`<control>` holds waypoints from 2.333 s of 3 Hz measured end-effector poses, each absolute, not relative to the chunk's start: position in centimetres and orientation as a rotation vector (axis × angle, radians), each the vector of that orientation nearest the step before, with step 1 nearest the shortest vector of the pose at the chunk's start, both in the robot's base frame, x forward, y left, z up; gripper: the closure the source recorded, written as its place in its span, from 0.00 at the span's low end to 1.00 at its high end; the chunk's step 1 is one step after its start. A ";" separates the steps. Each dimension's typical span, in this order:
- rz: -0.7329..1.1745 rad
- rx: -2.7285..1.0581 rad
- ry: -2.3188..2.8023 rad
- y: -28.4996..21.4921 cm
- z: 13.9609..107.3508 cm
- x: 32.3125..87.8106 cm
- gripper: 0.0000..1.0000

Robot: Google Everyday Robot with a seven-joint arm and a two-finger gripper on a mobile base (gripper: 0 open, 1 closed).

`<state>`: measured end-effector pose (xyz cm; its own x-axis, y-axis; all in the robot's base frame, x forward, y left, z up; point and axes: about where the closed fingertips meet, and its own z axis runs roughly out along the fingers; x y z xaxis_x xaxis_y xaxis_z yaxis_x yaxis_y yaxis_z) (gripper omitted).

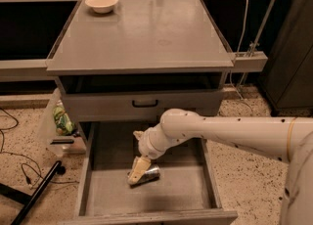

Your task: Pick redbull can from middle drawer and place on counter

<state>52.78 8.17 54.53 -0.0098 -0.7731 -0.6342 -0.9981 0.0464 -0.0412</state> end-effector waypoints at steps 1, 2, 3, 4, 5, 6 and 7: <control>0.593 -1.777 1.834 8.2 54.5 52.8 0.00; 0.670 -1.739 1.840 8.3 52.1 53.3 0.00; 0.755 -1.688 1.876 8.5 47.4 54.8 0.00; 0.818 -1.641 1.910 8.3 43.4 55.4 0.00; 0.822 -1.642 1.918 8.2 42.9 55.5 0.00; 0.825 -1.586 1.960 5.9 41.7 55.7 0.00; 0.800 -1.549 1.996 3.6 41.2 55.7 0.00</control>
Offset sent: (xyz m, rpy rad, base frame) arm 0.0186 0.0000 -0.0717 0.1385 0.1270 -0.0285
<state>55.66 3.58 41.21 -0.2389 -0.6857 -0.6876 -0.9708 0.1856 0.1522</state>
